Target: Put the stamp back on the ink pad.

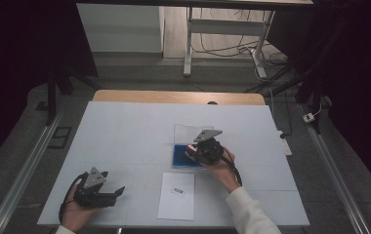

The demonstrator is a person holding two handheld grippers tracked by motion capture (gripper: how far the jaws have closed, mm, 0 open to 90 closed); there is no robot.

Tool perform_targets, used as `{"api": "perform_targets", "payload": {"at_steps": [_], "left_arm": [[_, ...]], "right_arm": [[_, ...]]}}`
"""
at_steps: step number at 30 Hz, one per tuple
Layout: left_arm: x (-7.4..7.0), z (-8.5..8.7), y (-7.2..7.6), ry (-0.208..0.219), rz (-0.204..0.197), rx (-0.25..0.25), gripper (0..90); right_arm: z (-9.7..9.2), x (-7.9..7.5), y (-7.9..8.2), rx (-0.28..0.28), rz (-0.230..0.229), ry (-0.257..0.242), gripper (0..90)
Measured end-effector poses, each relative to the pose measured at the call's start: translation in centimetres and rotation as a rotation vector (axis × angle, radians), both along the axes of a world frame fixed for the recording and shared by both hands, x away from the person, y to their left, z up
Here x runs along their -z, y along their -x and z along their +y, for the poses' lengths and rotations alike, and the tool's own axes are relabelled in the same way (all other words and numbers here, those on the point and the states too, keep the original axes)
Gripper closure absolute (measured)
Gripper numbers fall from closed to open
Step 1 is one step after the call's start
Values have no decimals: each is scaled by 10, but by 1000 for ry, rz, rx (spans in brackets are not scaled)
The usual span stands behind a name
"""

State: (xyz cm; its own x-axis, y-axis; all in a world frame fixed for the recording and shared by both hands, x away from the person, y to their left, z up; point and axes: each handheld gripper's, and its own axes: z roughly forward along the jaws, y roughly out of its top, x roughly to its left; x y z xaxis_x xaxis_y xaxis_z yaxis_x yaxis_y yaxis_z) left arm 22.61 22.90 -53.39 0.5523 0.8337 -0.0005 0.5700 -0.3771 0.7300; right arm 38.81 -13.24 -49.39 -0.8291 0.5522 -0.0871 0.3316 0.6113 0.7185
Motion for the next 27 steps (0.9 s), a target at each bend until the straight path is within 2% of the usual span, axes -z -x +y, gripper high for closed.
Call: {"api": "perform_targets", "payload": {"at_steps": [4,5,9,12,15,19,27], "left_arm": [[0,0,0,-1,0,-2,176],[0,0,0,-2,0,-3,176],[0,0,0,1,2,-2,176],[0,1,0,1,0,-4,176],[0,1,0,3,-1,-1,176],[-1,2,0,7,-2,3,176],[-2,1,2,19,-8,17,174]], "right_arm": [[0,1,-1,-4,2,-2,685],[-1,1,-1,-3,-4,-6,658],[-6,-4,0,43,-18,-75,473],[-14,-10,3,53,-23,-140,421],[-22,-15,8,59,-33,-172,394],[-35,-19,19,63,-67,-199,379],[-67,-17,47,82,-101,-196,379]]}}
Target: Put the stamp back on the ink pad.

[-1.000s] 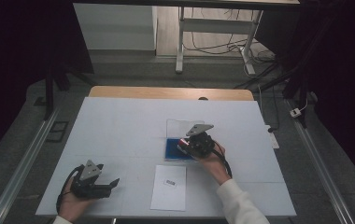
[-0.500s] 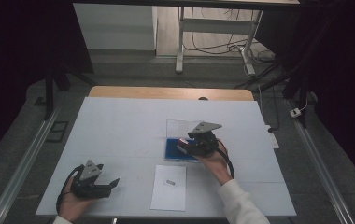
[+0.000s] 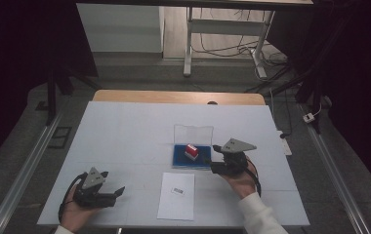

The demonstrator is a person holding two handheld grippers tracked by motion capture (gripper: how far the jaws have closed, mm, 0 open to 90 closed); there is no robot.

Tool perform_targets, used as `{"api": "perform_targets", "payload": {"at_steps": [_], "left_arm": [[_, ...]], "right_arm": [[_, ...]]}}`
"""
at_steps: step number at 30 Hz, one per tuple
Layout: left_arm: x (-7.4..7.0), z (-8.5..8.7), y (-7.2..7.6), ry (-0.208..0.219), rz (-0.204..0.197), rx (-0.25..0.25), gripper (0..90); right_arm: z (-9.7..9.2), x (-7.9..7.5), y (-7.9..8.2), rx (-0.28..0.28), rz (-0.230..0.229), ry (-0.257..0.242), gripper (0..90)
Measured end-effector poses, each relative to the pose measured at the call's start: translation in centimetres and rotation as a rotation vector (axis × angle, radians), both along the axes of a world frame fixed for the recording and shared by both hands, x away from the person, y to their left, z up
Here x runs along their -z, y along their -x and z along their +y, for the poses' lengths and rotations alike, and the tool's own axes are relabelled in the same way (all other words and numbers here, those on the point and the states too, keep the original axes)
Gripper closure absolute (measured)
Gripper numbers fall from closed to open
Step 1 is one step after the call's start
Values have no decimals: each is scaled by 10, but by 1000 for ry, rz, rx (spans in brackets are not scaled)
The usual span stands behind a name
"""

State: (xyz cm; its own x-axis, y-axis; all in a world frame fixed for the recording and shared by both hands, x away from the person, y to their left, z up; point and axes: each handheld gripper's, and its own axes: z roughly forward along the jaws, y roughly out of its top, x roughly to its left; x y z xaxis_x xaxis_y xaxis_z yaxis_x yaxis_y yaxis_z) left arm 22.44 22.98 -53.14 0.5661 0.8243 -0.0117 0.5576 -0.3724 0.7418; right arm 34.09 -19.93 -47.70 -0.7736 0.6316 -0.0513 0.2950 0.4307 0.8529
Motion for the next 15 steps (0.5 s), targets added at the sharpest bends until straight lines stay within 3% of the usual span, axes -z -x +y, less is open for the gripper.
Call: {"api": "perform_targets", "payload": {"at_steps": [5,15], "left_arm": [[0,0,0,6,-2,4,173],[-1,-1,0,22,-1,0,171]], "right_arm": [[-27,10,19,20,2,13,385],[-76,22,43,68,10,31,392]]}}
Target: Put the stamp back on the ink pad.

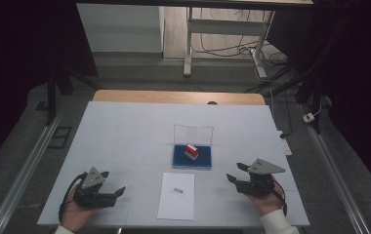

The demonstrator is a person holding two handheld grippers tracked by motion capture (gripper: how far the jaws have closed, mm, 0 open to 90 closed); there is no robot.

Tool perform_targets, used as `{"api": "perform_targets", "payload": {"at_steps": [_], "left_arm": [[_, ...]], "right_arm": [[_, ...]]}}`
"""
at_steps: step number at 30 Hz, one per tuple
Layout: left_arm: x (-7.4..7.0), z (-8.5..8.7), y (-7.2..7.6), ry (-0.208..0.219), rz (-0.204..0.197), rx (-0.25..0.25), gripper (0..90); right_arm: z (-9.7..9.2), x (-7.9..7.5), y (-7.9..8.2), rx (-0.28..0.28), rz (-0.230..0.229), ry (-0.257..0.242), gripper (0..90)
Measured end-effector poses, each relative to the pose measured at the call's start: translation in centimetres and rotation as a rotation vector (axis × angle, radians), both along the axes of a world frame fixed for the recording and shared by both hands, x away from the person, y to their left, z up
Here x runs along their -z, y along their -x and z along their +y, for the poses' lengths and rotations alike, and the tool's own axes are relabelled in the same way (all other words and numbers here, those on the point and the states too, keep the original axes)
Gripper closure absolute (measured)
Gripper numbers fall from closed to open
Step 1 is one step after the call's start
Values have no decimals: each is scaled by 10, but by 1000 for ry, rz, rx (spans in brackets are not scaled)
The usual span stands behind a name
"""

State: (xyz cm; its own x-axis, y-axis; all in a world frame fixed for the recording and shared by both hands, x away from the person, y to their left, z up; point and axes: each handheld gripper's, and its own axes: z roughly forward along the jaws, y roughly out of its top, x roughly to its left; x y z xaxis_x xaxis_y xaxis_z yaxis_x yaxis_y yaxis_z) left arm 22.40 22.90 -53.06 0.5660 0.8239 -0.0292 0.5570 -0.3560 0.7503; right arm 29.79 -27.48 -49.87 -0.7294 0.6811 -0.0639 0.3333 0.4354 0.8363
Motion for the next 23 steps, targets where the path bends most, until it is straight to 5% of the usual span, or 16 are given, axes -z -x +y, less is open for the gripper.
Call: {"api": "perform_targets", "payload": {"at_steps": [11,23], "left_arm": [[0,-2,0,2,4,1,170],[0,-3,0,-6,2,1,170]], "right_arm": [[-31,13,8,26,30,36,398],[-33,13,9,19,29,33,396]]}}
